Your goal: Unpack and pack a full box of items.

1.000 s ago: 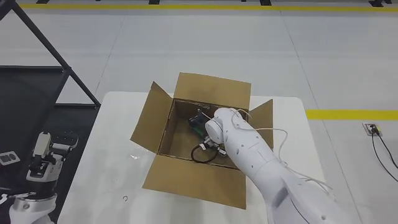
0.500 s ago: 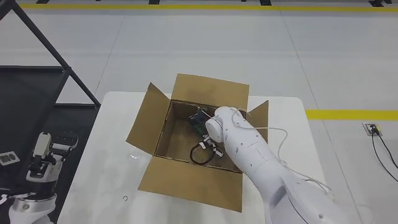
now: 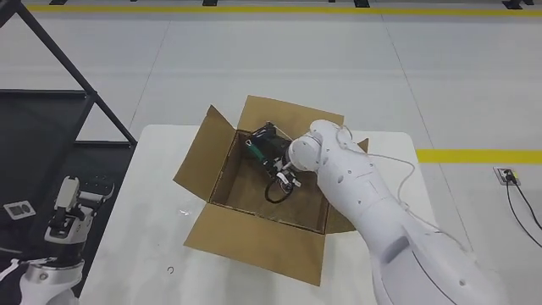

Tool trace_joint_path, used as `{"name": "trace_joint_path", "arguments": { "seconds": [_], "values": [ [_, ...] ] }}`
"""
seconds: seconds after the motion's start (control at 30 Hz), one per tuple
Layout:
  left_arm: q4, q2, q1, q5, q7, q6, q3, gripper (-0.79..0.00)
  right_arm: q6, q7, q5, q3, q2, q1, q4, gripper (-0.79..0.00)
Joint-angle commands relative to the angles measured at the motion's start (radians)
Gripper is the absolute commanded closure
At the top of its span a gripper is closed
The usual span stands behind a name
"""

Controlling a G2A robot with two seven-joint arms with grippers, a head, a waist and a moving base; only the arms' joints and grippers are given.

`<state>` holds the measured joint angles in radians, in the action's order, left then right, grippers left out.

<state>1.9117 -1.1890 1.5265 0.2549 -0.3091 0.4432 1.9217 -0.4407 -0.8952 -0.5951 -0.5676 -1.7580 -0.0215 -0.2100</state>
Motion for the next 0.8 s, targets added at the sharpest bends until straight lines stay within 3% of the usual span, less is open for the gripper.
{"name": "trace_joint_path", "arguments": {
  "seconds": [0.0, 0.23, 0.37, 0.47, 0.63, 0.77],
  "values": [
    [0.001, 0.0, -0.005, -0.005, -0.001, -0.002, -0.008, -0.785, -0.037, 0.003, 0.006, -0.011, 0.012, -0.011, -0.013, 0.0],
    [0.0, 0.0, -0.03, -0.024, -0.013, -0.013, -0.045, -0.785, -0.098, -0.004, 0.037, -0.074, 0.077, -0.041, -0.156, 0.0],
    [-0.005, -0.001, -0.044, -0.031, -0.017, -0.018, -0.066, -0.785, -0.075, -0.03, 0.045, -0.157, 0.151, 0.0, -0.382, 0.0],
    [-0.009, -0.001, -0.052, -0.035, -0.017, -0.019, -0.077, -0.785, 0.037, -0.131, 0.001, -0.268, 0.231, 0.114, -0.724, 0.0],
    [-0.016, -0.001, -0.059, -0.037, -0.017, -0.02, -0.084, -0.785, 0.262, -0.384, -0.165, -0.523, 0.349, 0.49, -1.482, 0.0],
    [-0.019, -0.001, -0.063, -0.039, -0.015, -0.022, -0.089, -0.785, 0.319, -0.419, -0.239, -0.624, 0.38, 0.664, -1.753, 0.0]
  ]
}}
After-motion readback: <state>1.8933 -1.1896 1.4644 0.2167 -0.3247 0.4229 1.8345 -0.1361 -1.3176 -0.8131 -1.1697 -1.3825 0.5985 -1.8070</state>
